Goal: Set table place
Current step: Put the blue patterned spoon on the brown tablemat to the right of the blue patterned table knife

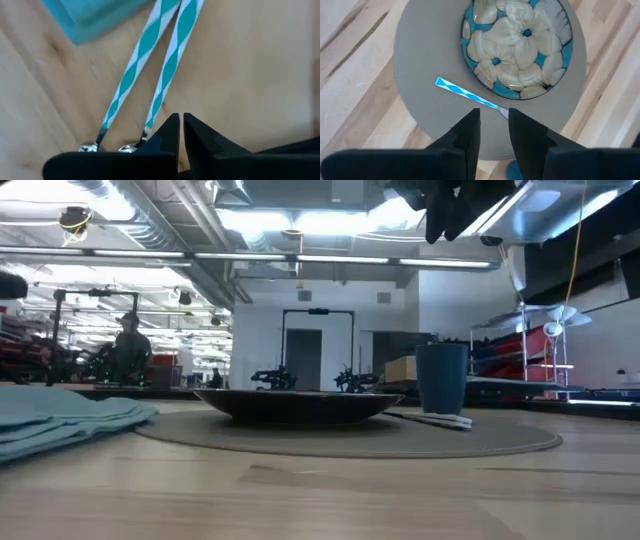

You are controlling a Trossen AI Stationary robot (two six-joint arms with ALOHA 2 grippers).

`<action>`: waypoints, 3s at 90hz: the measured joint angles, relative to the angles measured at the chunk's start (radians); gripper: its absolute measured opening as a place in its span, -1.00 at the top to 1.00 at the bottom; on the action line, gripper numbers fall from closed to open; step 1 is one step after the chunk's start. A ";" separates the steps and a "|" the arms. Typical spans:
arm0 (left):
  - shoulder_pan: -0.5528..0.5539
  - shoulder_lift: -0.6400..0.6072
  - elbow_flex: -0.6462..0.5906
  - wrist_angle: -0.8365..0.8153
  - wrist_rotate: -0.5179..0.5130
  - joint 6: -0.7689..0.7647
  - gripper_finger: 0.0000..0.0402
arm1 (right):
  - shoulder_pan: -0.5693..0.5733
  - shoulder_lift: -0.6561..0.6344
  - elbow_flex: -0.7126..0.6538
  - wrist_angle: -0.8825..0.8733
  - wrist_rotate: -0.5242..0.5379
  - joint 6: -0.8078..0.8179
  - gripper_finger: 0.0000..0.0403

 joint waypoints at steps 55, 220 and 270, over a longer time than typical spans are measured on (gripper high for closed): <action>0.014 0.098 -0.003 -0.001 -0.002 0.058 0.53 | 0.000 0.000 0.000 0.007 -0.002 0.001 0.56; 0.084 0.093 0.304 -0.371 -0.287 0.402 1.00 | 0.000 -0.012 0.000 -0.079 -0.004 0.025 0.56; 0.437 0.179 0.461 -0.141 -0.449 1.268 1.00 | 0.000 -0.212 -0.010 -0.140 0.067 0.128 0.56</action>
